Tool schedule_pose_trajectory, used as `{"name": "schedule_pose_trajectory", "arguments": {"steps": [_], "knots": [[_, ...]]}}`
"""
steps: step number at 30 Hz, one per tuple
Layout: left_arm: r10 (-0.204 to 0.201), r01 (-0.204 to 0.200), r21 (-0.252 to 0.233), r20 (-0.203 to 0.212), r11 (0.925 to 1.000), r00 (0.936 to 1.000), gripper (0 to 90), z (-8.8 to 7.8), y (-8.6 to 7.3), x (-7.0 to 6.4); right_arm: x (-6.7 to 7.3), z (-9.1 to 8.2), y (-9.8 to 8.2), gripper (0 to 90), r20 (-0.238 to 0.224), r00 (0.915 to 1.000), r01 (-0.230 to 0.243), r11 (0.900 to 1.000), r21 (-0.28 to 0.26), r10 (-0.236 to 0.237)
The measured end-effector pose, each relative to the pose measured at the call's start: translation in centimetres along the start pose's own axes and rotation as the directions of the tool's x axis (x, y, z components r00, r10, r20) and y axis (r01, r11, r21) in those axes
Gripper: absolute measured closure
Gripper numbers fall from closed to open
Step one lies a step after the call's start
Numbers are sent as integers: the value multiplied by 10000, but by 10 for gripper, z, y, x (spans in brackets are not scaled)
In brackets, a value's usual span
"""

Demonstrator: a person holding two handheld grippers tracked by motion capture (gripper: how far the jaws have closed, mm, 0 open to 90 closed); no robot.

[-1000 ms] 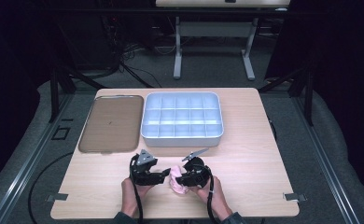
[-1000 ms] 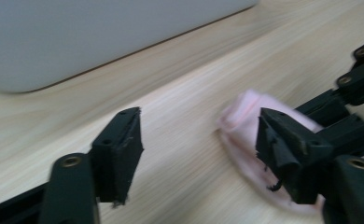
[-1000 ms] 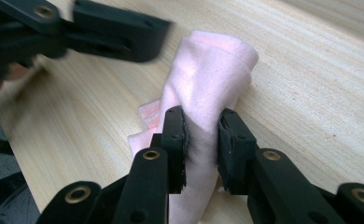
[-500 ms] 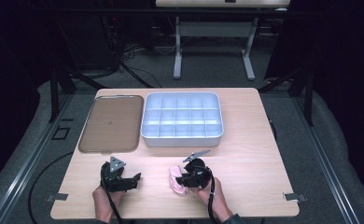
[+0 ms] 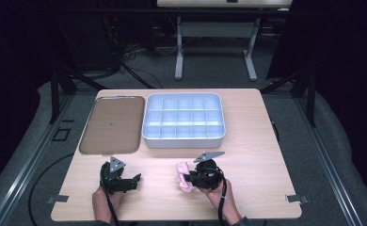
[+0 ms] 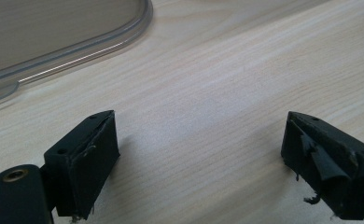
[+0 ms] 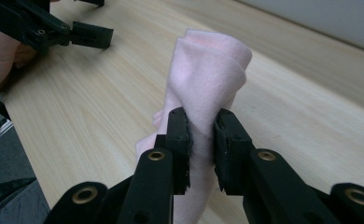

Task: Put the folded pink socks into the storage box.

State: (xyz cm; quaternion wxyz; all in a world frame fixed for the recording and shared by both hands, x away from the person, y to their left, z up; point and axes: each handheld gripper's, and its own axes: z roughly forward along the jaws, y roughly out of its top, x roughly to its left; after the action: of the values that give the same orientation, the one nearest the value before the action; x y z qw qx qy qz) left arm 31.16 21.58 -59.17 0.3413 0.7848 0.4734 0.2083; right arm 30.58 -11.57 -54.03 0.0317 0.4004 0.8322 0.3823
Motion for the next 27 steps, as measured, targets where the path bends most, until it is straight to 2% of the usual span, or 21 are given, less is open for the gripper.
{"name": "schedule_pose_trajectory", "arguments": {"steps": [4,11,12,15,19,20,27], "knots": [[10,-10,-4,4,10000,10000,104,1,1,1,-5,-19,-1,774,403,9992,91,9988,-476,-72],[16,-16,11,29,10000,10000,105,1,1,1,-15,-46,0,773,1054,9944,208,9957,-905,-112],[31,-31,6,20,10000,10000,106,1,1,1,-17,-49,1,773,1107,9937,264,9963,-822,-172],[47,-47,10,34,10000,10000,106,1,1,0,-21,-58,2,772,1361,9906,296,9929,-1149,-137],[52,-52,7,29,10000,10000,106,1,1,0,-24,-67,5,772,1567,9876,314,9913,-1281,-111],[46,-46,2,31,10000,10000,106,1,1,0,-26,-72,7,772,1768,9842,347,9885,-1471,-83],[68,-68,22,35,10000,10000,106,1,1,0,-34,-89,17,772,2301,9731,521,9785,-1993,-49]]}}
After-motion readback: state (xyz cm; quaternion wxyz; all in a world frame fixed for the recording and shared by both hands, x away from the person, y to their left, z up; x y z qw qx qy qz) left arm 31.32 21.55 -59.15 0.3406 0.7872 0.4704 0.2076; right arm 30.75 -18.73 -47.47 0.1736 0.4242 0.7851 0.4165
